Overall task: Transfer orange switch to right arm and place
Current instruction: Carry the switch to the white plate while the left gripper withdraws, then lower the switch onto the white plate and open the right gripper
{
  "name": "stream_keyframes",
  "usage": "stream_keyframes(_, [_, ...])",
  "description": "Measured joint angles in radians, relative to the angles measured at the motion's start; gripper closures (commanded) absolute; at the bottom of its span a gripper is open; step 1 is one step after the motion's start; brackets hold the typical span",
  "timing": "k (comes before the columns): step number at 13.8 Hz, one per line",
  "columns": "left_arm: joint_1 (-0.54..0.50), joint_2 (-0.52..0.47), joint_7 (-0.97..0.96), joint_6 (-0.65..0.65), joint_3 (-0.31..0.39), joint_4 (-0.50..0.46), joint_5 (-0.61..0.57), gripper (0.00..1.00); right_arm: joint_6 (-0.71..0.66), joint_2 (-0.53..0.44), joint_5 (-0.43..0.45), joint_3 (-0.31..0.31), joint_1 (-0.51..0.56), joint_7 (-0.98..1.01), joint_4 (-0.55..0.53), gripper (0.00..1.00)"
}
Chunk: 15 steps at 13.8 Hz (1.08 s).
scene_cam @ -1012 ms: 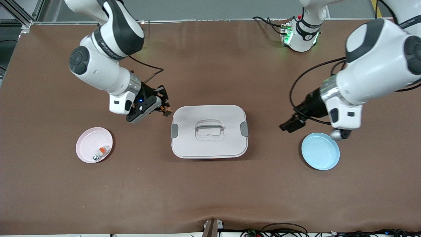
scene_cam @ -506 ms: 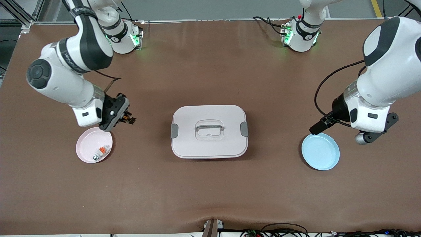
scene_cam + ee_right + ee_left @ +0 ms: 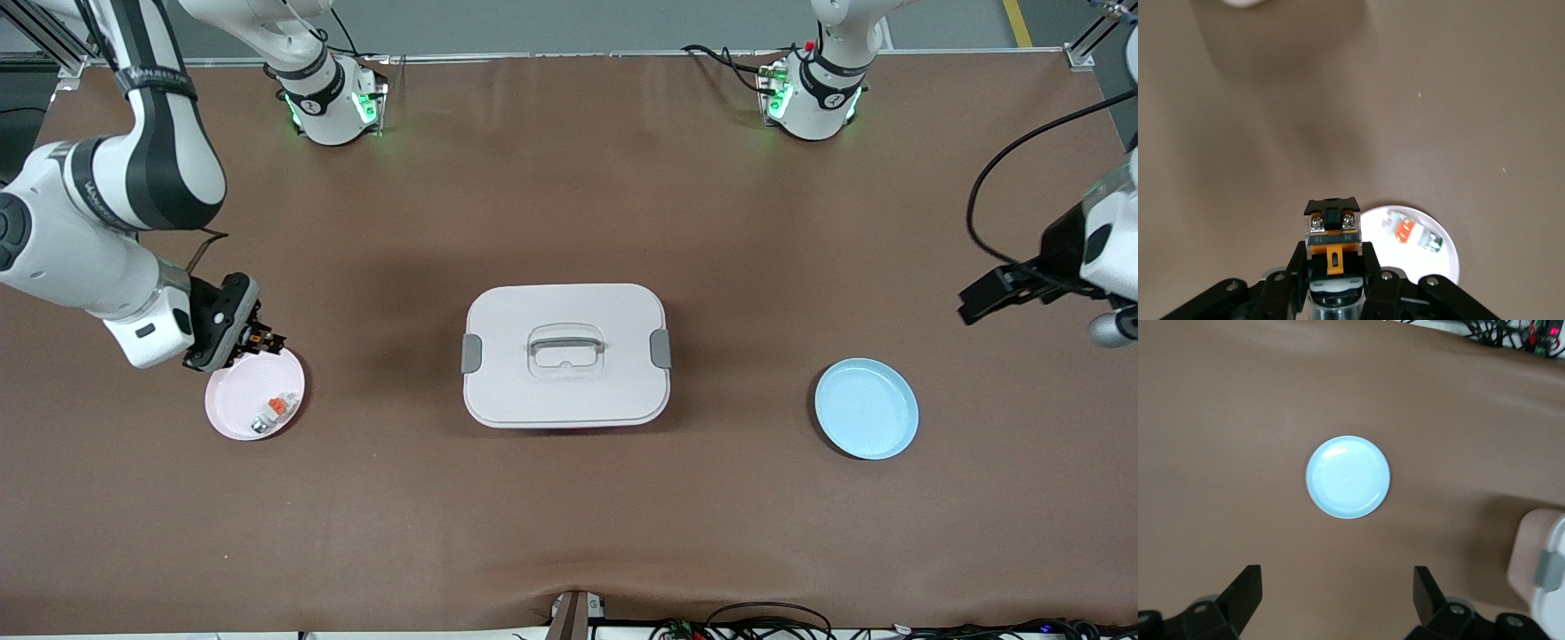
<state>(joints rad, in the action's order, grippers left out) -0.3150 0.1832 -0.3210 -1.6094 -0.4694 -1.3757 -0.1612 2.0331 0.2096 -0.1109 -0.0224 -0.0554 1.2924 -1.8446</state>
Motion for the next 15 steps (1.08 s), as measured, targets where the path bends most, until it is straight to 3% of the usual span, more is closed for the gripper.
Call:
stream_keyframes(3, [0.2,-0.092,0.092,0.006,0.235,-0.062,0.055,0.0,0.063,0.055,0.008,0.0,0.048,0.119,-0.002,1.0])
stream_keyframes(6, [0.324,-0.163,0.113,0.006,0.37,-0.135,0.068,0.0,0.114,0.107,0.01,0.0,0.1,0.208,-0.002,1.0])
stream_keyframes(15, [0.337,-0.209,0.119,0.004,0.381,-0.185,0.073,0.0,0.295,0.194,0.011,0.0,0.162,0.297,-0.06,1.0])
